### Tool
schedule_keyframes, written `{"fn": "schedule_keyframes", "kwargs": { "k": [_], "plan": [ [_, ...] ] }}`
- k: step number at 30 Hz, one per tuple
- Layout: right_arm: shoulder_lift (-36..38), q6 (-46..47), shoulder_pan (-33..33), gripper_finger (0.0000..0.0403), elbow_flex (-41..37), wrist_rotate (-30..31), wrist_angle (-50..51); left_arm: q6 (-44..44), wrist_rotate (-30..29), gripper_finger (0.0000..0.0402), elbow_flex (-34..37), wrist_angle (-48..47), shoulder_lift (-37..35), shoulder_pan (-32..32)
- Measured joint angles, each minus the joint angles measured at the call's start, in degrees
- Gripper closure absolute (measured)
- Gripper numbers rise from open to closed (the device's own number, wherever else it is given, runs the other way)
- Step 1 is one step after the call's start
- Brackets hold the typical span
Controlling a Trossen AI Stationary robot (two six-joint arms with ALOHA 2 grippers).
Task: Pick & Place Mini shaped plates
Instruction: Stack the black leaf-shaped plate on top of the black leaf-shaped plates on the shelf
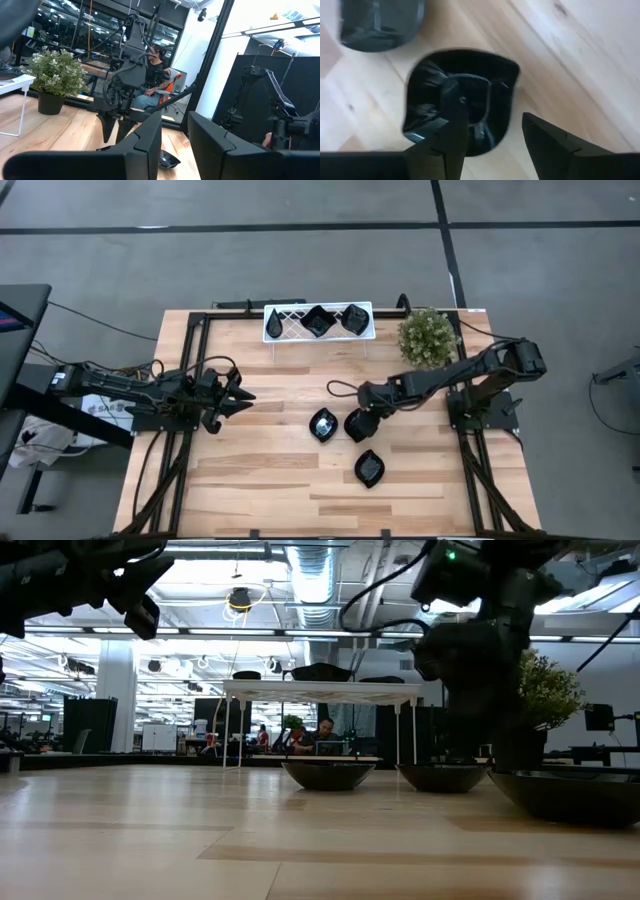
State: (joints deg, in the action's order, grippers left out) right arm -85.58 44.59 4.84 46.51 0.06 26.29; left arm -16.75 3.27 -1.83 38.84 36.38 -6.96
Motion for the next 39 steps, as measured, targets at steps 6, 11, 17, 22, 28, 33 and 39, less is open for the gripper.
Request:
{"fn": "schedule_keyframes", "kwargs": {
  "k": [6,11,17,22,28,33,39],
  "plan": [
    [-0.02,2.02,0.01,0.022,-2.95,0.06,-2.75,0.0,0.0,0.0305,0.0,0.02,-0.01,0.0],
    [-0.04,0.29,-0.43,0.0226,-2.92,0.56,-2.97,0.0,0.0,0.0305,0.0,0.1,0.0,0.0],
    [-0.04,-1.61,-2.06,0.0231,-2.92,1.49,-3.25,0.0,0.0,0.0305,0.0,0.18,-0.01,0.0],
    [-0.02,-0.71,-2.29,0.0228,-5.44,1.48,-8.06,0.0,0.0,0.0305,0.0,0.18,-0.02,0.0],
    [-0.02,1.84,-1.36,0.0227,-7.47,1.38,-10.45,0.02,0.0,0.0305,0.0,0.2,-0.02,0.0],
    [-0.02,1.55,-1.09,0.0228,-7.47,1.4,-10.54,0.02,0.0,0.0305,0.0,0.2,0.0,0.0],
    [-0.02,0.33,-1.16,0.023,-7.47,1.46,-10.43,0.02,0.0,0.0305,0.0,0.23,-0.02,0.0]
  ]
}}
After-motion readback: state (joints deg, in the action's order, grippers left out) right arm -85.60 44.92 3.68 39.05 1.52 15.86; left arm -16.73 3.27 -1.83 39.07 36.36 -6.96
